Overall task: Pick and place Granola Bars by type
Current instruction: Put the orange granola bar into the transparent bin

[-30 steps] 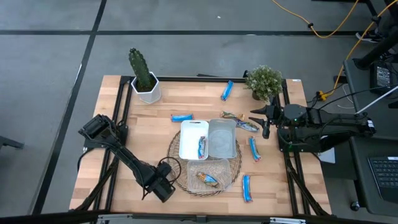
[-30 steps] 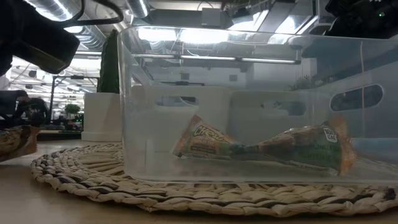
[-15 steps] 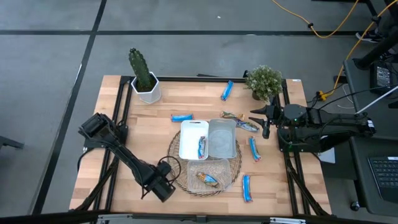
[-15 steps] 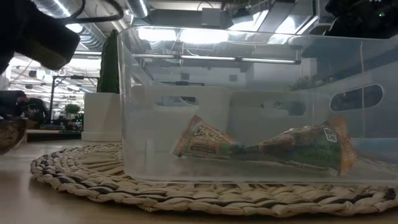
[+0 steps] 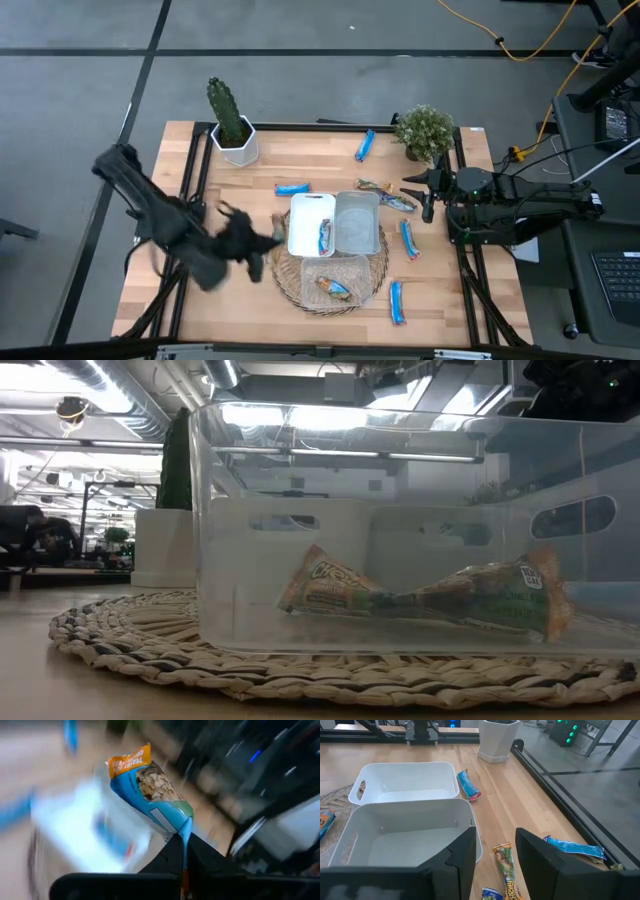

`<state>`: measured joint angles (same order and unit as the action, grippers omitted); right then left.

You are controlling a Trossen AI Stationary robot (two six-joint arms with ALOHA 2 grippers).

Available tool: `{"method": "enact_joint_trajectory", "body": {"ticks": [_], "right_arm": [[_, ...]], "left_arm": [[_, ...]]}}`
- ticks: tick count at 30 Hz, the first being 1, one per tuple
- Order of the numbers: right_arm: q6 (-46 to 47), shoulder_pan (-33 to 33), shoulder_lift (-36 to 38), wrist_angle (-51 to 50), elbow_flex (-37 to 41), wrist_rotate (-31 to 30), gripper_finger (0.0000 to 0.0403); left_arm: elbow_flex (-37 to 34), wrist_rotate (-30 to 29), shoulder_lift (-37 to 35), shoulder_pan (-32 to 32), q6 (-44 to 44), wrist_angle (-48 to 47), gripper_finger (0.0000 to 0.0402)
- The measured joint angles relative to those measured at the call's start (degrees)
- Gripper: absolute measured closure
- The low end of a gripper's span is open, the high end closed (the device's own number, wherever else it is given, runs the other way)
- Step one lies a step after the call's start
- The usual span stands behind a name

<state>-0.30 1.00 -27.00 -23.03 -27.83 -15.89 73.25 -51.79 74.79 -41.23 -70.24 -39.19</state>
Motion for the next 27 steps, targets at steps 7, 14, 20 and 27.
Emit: {"method": "enact_joint_trajectory", "body": {"ticks": [7,14,20,27], "right_arm": [[0.4,0.0,0.0,0.0,0.0,0.0,0.0262],[1.6,0.0,0.0,0.0,0.0,0.0,0.0262],[1.4,0.0,0.0,0.0,0.0,0.0,0.0262],[1.5,0.0,0.0,0.0,0.0,0.0,0.0262]], "left_arm": [[6.9,-6.0,-5.3,0.1,33.0,13.8,0.0399],[12.4,-2.8,-4.7,2.8,43.8,15.4,0.0399],[18.0,10.8,-1.0,10.9,46.0,15.4,0.0399],[32.4,34.0,9.8,23.9,51.4,12.3,0.0399]]}}
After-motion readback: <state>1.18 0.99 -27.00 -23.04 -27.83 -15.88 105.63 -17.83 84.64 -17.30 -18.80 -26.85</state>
